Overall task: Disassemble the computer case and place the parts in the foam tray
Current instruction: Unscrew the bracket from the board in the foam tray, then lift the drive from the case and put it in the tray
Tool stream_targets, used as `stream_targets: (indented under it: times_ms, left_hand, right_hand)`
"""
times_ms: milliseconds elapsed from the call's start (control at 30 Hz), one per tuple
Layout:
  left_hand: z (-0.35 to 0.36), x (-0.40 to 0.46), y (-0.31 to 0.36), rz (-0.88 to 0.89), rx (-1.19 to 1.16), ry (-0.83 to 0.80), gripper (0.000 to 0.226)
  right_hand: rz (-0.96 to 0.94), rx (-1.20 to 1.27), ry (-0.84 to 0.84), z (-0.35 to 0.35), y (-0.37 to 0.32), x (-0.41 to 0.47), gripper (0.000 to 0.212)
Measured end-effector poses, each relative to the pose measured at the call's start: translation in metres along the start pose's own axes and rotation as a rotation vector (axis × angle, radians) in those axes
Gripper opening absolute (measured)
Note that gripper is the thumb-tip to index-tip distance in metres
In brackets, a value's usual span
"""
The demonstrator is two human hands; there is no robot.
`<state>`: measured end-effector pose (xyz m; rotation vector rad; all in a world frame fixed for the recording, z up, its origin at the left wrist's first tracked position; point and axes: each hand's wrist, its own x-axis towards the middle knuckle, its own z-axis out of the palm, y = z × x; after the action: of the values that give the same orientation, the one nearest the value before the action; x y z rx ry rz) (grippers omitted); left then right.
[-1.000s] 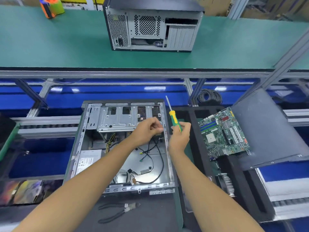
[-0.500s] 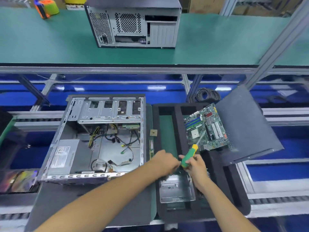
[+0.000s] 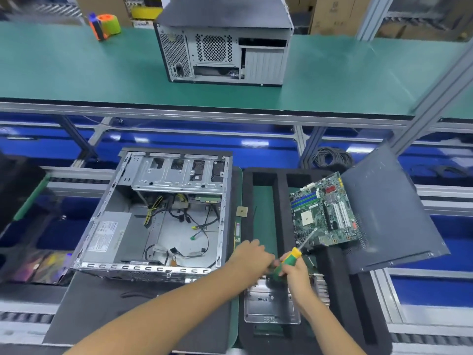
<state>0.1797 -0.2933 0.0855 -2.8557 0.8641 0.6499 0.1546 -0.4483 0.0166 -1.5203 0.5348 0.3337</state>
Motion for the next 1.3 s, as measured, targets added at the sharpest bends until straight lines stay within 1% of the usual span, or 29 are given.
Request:
stream_targets:
  times_ms: [67, 100, 167, 200, 233, 267, 300, 333, 367, 400, 467, 600, 667, 700, 767, 833, 967, 1033, 1100, 1133, 1233, 1300]
  left_hand:
    - [-0.014, -0.016, -0.02, -0.093, -0.22, 0.249, 0.023]
    - [-0.017, -0.024, -0.033, -0.184, -0.374, 0.394, 0.02]
    - [-0.015, -0.037, -0.067, -0.438, -0.75, 0.632, 0.015]
    - [-0.011, -0.041, -0.085, -0.601, -0.94, 0.704, 0.016]
    - [-0.004, -0.042, -0.103, -0.776, -1.132, 0.728, 0.026]
    - [0.002, -0.043, -0.119, -0.934, -1.357, 0.689, 0.044]
    - [0.006, -0.043, -0.134, -1.042, -1.592, 0.608, 0.066]
    - [0.008, -0.043, -0.146, -1.078, -1.792, 0.541, 0.083]
    - [0.01, -0.042, -0.156, -1.047, -1.946, 0.517, 0.09]
    - [0.011, -0.039, -0.166, -0.981, -2.053, 0.528, 0.087]
    - [0.011, -0.036, -0.178, -0.836, -2.161, 0.559, 0.076]
    - [0.016, -0.034, -0.189, -0.638, -2.243, 0.601, 0.076]
    - [0.024, -0.036, -0.193, -0.618, -2.228, 0.609, 0.072]
    - [0.027, -0.037, -0.195, -0.622, -2.221, 0.594, 0.066]
    - [0.031, -0.042, -0.197, -0.623, -2.233, 0.529, 0.056]
    - [0.03, -0.051, -0.198, -0.621, -2.229, 0.456, 0.05]
    - [0.028, -0.079, -0.198, -0.646, -2.164, 0.319, 0.031]
    - [0.03, -0.097, -0.197, -0.639, -2.11, 0.284, 0.025]
    - [0.031, -0.114, -0.199, -0.623, -2.012, 0.29, 0.02]
    - [0.03, -0.122, -0.202, -0.621, -1.919, 0.298, 0.018]
    - [0.029, -0.146, -0.214, -0.607, -1.424, 0.396, 0.013]
    - [0.028, -0.158, -0.224, -0.579, -1.23, 0.527, 0.017]
  right_hand:
    - [-0.025, 0.042, 0.001, 0.017, -0.009, -0.003, 0.034]
    - [-0.026, 0.069, -0.006, 0.027, -0.014, -0.005, 0.034]
    - [-0.056, 0.053, -0.024, 0.049, -0.026, -0.008, 0.032]
    - [-0.09, 0.013, -0.033, 0.061, -0.033, -0.01, 0.029]
    - [-0.131, -0.029, -0.04, 0.073, -0.04, -0.012, 0.026]
    - [-0.169, -0.071, -0.042, 0.086, -0.048, -0.014, 0.022]
    - [-0.206, -0.111, -0.041, 0.099, -0.055, -0.016, 0.019]
    - [-0.245, -0.143, -0.039, 0.112, -0.062, -0.018, 0.018]
    - [-0.284, -0.164, -0.032, 0.124, -0.068, -0.019, 0.019]
    - [-0.315, -0.185, -0.018, 0.136, -0.072, -0.021, 0.019]
    - [-0.358, -0.221, 0.041, 0.157, -0.079, -0.023, 0.021]
    - [-0.421, -0.316, 0.192, 0.183, -0.079, -0.026, 0.028]
    - [-0.47, -0.4, 0.244, 0.188, -0.074, -0.028, 0.032]
    - [-0.489, -0.429, 0.269, 0.19, -0.071, -0.028, 0.033]
    - [-0.506, -0.45, 0.319, 0.191, -0.068, -0.029, 0.035]
    - [-0.516, -0.441, 0.359, 0.191, -0.068, -0.029, 0.036]
    - [-0.526, -0.433, 0.399, 0.191, -0.067, -0.031, 0.037]
    - [-0.528, -0.43, 0.411, 0.192, -0.068, -0.032, 0.038]
    - [-0.54, -0.455, 0.424, 0.194, -0.07, -0.034, 0.04]
    - [-0.555, -0.485, 0.426, 0.195, -0.07, -0.036, 0.041]
    - [-0.653, -0.652, 0.398, 0.199, -0.071, -0.041, 0.045]
    - [-0.712, -0.84, 0.362, 0.204, -0.071, -0.043, 0.038]
